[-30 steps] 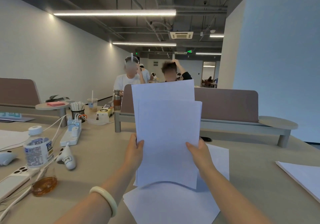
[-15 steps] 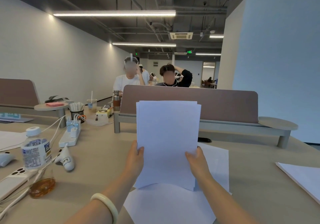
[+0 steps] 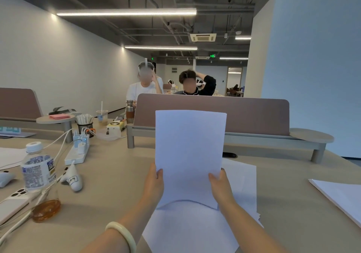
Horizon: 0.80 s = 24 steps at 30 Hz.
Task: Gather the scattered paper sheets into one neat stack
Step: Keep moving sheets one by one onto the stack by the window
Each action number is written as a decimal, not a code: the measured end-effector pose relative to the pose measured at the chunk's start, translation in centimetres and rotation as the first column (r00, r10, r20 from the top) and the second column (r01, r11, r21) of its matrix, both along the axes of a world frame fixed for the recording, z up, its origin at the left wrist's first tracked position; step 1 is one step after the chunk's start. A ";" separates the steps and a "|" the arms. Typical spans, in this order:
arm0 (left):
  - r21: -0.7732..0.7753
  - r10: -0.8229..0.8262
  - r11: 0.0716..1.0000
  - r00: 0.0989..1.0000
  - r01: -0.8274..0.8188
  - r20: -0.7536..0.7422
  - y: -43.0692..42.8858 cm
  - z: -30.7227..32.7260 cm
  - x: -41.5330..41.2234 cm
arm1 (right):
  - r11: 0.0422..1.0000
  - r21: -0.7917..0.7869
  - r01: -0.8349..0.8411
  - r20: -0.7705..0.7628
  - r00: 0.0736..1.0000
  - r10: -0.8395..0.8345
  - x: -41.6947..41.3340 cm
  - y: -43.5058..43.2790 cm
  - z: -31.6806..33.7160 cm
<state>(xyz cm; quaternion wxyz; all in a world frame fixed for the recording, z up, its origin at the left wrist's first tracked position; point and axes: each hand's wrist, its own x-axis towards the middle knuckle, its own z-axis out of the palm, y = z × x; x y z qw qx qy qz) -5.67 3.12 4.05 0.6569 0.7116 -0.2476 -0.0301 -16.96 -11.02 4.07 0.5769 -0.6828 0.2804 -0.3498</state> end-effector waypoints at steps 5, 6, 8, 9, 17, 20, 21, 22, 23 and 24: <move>0.003 0.011 1.000 0.999 -0.011 0.040 -0.1 0.2 0.3 | 1.000 0.008 -0.004 0.031 1.000 0.004 -0.1 -0.1 0.8; 0.011 0.019 1.000 0.999 -0.020 0.028 -0.1 -0.2 0.1 | 1.000 0.021 -0.010 0.017 1.000 0.010 -0.2 0.0 0.3; 0.027 0.037 0.999 0.999 -0.037 -0.008 -0.1 -1.0 -0.2 | 1.000 0.026 -0.012 -0.033 0.999 0.013 -0.4 0.4 -0.8; 0.046 0.048 0.998 0.999 -0.047 -0.020 -0.1 -1.4 -0.3 | 1.000 0.022 -0.011 -0.055 0.998 0.012 -0.4 0.5 -1.3; 0.064 0.012 0.998 1.000 -0.013 0.013 0.3 -0.9 0.0 | 1.000 0.001 -0.004 -0.056 0.998 0.004 -0.3 0.3 -0.9; 0.141 0.043 0.989 0.999 -0.043 0.006 0.2 -2.2 -0.3 | 1.000 -0.003 -0.011 -0.101 0.995 0.011 -0.6 0.8 -2.0; 0.165 0.061 0.984 0.998 -0.064 0.028 0.1 -2.7 -0.3 | 1.000 -0.004 -0.012 -0.105 0.994 0.011 -0.7 0.9 -2.3; 0.195 0.085 0.976 0.995 -0.092 0.044 0.1 -2.8 -0.5 | 1.000 -0.004 -0.011 -0.109 0.994 0.010 -0.8 1.1 -2.5; 0.210 0.103 0.971 0.993 -0.114 0.062 0.0 -3.0 -0.6 | 1.000 -0.005 -0.007 -0.110 0.994 0.007 -0.9 1.1 -2.5; 0.205 0.104 0.972 0.992 -0.115 0.065 0.0 -2.8 -0.8 | 1.000 -0.007 -0.002 -0.105 0.994 0.002 -1.0 1.0 -2.5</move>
